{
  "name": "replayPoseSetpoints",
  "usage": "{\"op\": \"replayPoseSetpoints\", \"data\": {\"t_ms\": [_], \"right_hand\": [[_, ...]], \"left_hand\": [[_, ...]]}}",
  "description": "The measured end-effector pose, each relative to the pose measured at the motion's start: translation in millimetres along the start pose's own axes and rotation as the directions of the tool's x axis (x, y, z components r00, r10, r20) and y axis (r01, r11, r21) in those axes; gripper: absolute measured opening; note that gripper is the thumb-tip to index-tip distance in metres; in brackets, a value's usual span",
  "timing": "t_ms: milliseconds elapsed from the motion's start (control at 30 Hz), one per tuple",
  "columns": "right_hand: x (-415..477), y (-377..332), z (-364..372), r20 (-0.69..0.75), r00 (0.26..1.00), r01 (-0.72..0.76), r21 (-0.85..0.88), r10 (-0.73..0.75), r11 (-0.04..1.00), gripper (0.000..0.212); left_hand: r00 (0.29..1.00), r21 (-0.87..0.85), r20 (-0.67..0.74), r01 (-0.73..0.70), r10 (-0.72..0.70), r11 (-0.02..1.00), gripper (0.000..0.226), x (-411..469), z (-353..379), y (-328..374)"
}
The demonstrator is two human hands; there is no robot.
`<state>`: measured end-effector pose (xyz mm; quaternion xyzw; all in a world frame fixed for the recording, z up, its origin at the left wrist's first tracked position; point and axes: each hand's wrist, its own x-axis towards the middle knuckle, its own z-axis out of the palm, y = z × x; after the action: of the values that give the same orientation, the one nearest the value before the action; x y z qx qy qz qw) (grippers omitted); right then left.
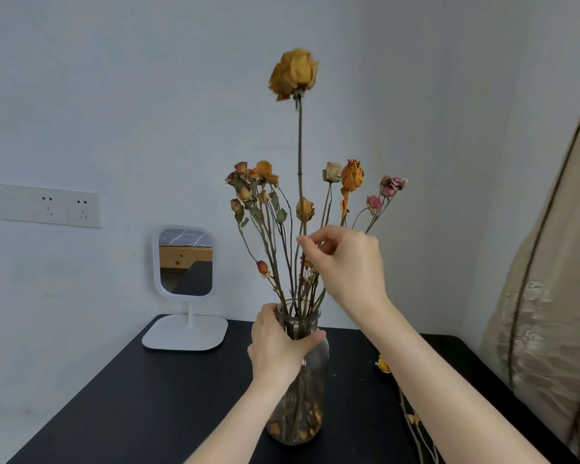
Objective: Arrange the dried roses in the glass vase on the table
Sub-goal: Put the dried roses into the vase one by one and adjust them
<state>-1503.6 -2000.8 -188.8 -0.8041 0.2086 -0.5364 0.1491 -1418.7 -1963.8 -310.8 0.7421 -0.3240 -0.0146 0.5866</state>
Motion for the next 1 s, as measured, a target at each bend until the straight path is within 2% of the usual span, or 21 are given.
{"op": "replayPoseSetpoints", "data": {"t_ms": [233,400,467,633,833,1000], "right_hand": [[-13,14,19,0.152,0.978,-0.129,-0.108,0.144,0.986,0.023],[-17,22,24,0.301,0.932,-0.144,-0.2,0.201,0.969,0.022],[-17,22,23,0.338,0.919,-0.149,-0.177,0.202,0.973,0.023],[-11,17,17,0.264,0.957,-0.107,-0.056,0.118,0.993,0.019],[-14,15,22,0.43,0.898,-0.081,-0.039,0.09,0.996,0.025],[-15,19,23,0.391,0.916,-0.091,-0.008,0.087,0.996,0.015]], "left_hand": [[1.0,0.024,-0.001,-0.028,0.029,0.999,0.066,0,0,0],[0.999,0.006,0.004,-0.031,0.031,0.999,0.066,1,1,-3],[0.999,0.004,0.001,-0.032,0.032,0.999,0.067,0,1,-3],[0.999,-0.006,0.004,-0.046,0.046,0.999,0.068,1,1,-6],[0.999,0.0,0.004,-0.042,0.042,0.999,0.069,2,2,-6],[0.998,0.002,-0.005,-0.059,0.059,0.998,0.068,3,2,-8]]}}
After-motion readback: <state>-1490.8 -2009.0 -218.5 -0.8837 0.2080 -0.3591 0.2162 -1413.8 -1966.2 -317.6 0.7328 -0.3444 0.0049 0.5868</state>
